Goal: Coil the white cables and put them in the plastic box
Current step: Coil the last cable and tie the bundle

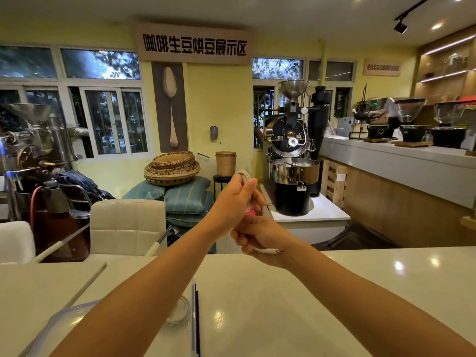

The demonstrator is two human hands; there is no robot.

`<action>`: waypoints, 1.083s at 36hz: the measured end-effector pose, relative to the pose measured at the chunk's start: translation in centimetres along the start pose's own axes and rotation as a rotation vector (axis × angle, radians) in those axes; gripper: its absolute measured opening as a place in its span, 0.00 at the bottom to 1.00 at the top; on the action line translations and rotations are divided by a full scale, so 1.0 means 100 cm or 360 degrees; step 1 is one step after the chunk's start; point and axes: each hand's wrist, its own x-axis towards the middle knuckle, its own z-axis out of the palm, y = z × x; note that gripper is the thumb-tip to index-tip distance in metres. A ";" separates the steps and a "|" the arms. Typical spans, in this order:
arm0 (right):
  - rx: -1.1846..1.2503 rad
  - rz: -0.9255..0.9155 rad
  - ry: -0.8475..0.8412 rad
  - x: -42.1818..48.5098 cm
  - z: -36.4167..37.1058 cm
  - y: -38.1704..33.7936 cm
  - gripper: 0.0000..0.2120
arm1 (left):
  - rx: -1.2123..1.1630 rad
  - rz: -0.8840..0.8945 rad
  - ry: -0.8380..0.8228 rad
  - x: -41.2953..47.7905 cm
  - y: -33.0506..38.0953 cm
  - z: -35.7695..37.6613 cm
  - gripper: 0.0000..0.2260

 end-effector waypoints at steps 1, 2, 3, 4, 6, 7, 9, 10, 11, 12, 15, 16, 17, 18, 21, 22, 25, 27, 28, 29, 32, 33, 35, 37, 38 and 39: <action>-0.0029 0.0005 0.0007 -0.001 0.001 -0.001 0.10 | 0.0067 0.0014 0.0007 0.000 -0.004 0.000 0.11; -0.0062 0.0015 0.0019 -0.002 0.001 -0.002 0.10 | 0.0133 0.0020 0.0005 0.001 -0.007 -0.001 0.11; -0.0094 0.0032 0.0031 -0.003 0.000 -0.003 0.10 | 0.0194 0.0023 -0.0002 0.001 -0.010 -0.001 0.11; -0.0118 0.0050 0.0032 -0.004 -0.001 -0.005 0.09 | 0.0244 0.0028 -0.0004 0.000 -0.012 -0.002 0.11; -0.0134 0.0073 -0.0008 -0.007 -0.003 -0.010 0.08 | 0.0306 0.0043 0.0004 0.000 -0.014 -0.004 0.12; -0.0130 0.0081 -0.0031 -0.008 -0.004 -0.012 0.08 | 0.0317 0.0046 0.0002 0.000 -0.014 -0.005 0.12; -0.0124 0.0114 -0.0036 -0.011 -0.006 -0.018 0.07 | 0.0313 0.0046 -0.0015 -0.001 -0.014 -0.008 0.12; -0.0120 0.0138 -0.0030 -0.012 -0.007 -0.021 0.07 | 0.0316 0.0044 -0.0025 -0.002 -0.015 -0.009 0.12; -0.0106 0.0167 -0.0025 -0.013 -0.008 -0.024 0.07 | 0.0316 0.0036 -0.0036 -0.002 -0.015 -0.010 0.12; -0.0084 0.0198 -0.0025 -0.014 -0.009 -0.026 0.07 | 0.0305 0.0024 -0.0046 -0.003 -0.016 -0.011 0.11; 0.0010 0.0282 -0.0019 -0.015 -0.011 -0.032 0.09 | 0.0211 0.0003 -0.0064 -0.003 -0.016 -0.012 0.10; 0.0049 0.0302 -0.0006 -0.015 -0.012 -0.034 0.10 | 0.0178 -0.0012 -0.0071 -0.004 -0.015 -0.012 0.09; 0.0093 0.0315 0.0006 -0.015 -0.013 -0.035 0.10 | 0.0171 -0.0031 -0.0071 -0.005 -0.014 -0.012 0.09; 0.0144 0.0326 0.0007 -0.014 -0.014 -0.036 0.11 | 0.0192 -0.0040 -0.0064 -0.005 -0.014 -0.012 0.09; 0.0256 0.0332 0.0009 -0.014 -0.016 -0.040 0.11 | 0.0403 0.0004 -0.0033 -0.009 -0.013 -0.013 0.12; 0.0261 0.0328 0.0001 -0.014 -0.016 -0.041 0.11 | 0.0499 0.0024 -0.0016 -0.010 -0.012 -0.013 0.13; 0.0221 0.0301 -0.0015 -0.015 -0.015 -0.045 0.12 | 0.0573 0.0043 -0.0021 -0.012 -0.013 -0.012 0.14; 0.0279 0.0268 -0.0045 -0.016 -0.016 -0.047 0.16 | 0.0468 -0.0007 -0.0013 -0.012 -0.013 -0.012 0.14; 0.0321 0.0242 -0.0063 -0.017 -0.017 -0.048 0.17 | 0.0398 -0.0056 -0.0019 -0.012 -0.013 -0.013 0.14; 0.0359 0.0217 -0.0087 -0.018 -0.018 -0.049 0.16 | 0.0325 -0.0112 -0.0034 -0.013 -0.012 -0.013 0.14; 0.0407 0.0158 -0.0167 -0.020 -0.020 -0.051 0.13 | 0.0053 -0.0317 -0.0165 -0.016 -0.010 -0.015 0.13; 0.0342 0.0132 -0.0185 -0.020 -0.020 -0.052 0.11 | -0.0023 -0.0365 -0.0214 -0.016 -0.010 -0.017 0.13; 0.0092 0.0066 -0.0173 -0.022 -0.019 -0.054 0.06 | -0.0123 -0.0408 -0.0322 -0.017 -0.011 -0.020 0.14; -0.0141 0.0000 -0.0115 -0.022 -0.018 -0.056 0.08 | -0.0236 -0.0423 -0.0476 -0.018 -0.012 -0.024 0.15; -0.0226 -0.0027 -0.0095 -0.022 -0.019 -0.056 0.11 | -0.0307 -0.0437 -0.0550 -0.018 -0.012 -0.026 0.15; -0.0295 -0.0060 -0.0072 -0.022 -0.020 -0.057 0.13 | -0.0384 -0.0452 -0.0610 -0.019 -0.012 -0.027 0.15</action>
